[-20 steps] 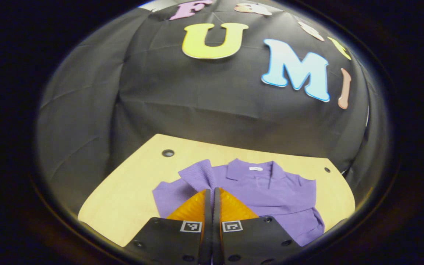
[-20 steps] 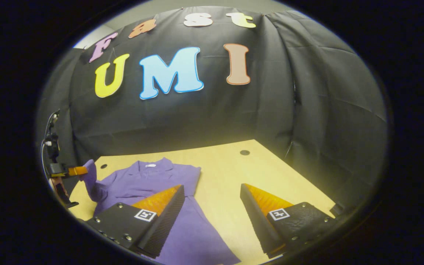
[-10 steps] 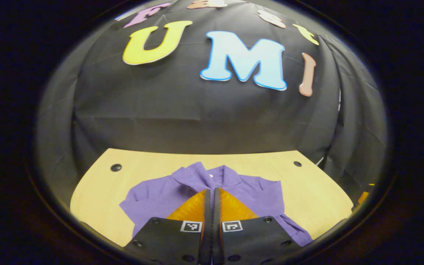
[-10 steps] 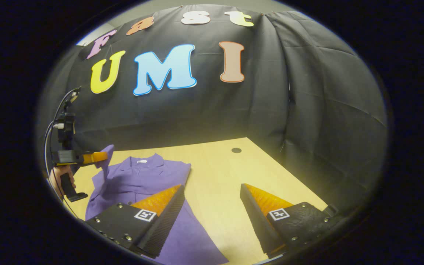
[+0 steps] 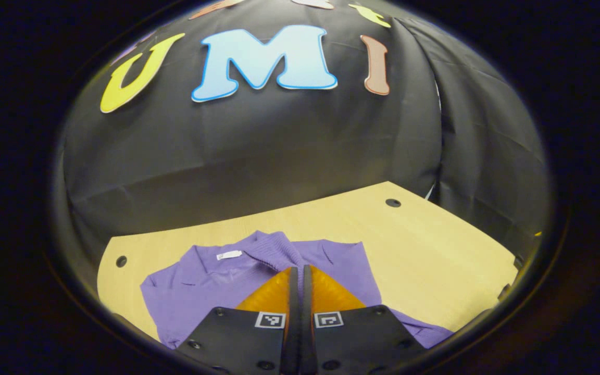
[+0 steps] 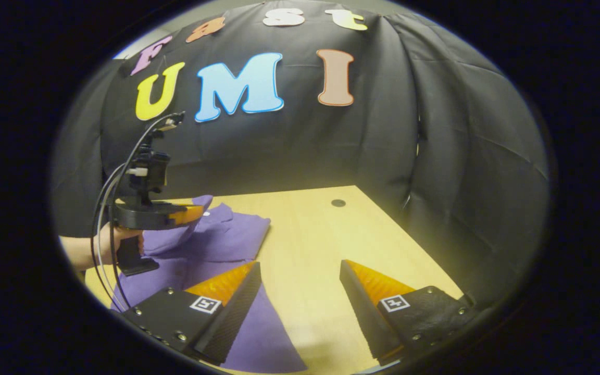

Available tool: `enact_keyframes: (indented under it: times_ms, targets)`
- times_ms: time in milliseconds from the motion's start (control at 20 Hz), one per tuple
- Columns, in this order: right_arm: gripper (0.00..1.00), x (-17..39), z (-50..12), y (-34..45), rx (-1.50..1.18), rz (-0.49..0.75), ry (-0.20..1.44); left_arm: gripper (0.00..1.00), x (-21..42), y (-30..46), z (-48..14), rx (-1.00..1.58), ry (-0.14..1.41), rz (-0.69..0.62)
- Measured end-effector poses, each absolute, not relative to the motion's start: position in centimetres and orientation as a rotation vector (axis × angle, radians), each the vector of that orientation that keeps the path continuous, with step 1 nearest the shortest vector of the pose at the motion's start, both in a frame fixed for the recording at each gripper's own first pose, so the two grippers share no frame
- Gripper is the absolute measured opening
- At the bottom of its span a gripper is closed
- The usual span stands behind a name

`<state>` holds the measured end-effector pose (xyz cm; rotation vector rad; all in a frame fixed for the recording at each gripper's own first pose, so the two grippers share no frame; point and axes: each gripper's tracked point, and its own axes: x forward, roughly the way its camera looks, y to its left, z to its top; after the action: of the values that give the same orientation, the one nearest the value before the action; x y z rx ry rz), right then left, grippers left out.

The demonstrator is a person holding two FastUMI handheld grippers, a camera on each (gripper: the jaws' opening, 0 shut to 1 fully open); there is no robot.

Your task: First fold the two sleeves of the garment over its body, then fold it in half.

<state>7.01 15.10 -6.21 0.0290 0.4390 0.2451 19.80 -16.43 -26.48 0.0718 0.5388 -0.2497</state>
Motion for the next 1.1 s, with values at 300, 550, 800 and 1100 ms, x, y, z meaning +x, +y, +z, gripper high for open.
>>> enact_keyframes:
  times_ms: [300,550,800,1100]
  targets:
    - [0.95,7.5,-6.3,15.1,0.019,0.280,0.435,0.11,19.9,-17.8,-29.9,0.081,0.584,-0.243]
    - [0.95,6.8,-6.4,15.5,0.015,0.262,0.452,0.20,19.3,-19.6,-29.8,-0.018,0.587,-0.303]
    - [0.95,5.9,-5.7,16.8,-0.004,0.268,0.442,0.68,17.6,-18.5,-27.7,-0.092,0.562,-0.308]
    - [0.95,3.8,-5.2,18.0,0.009,0.255,0.418,0.90,12.9,-13.2,-23.5,-0.116,0.503,-0.257]
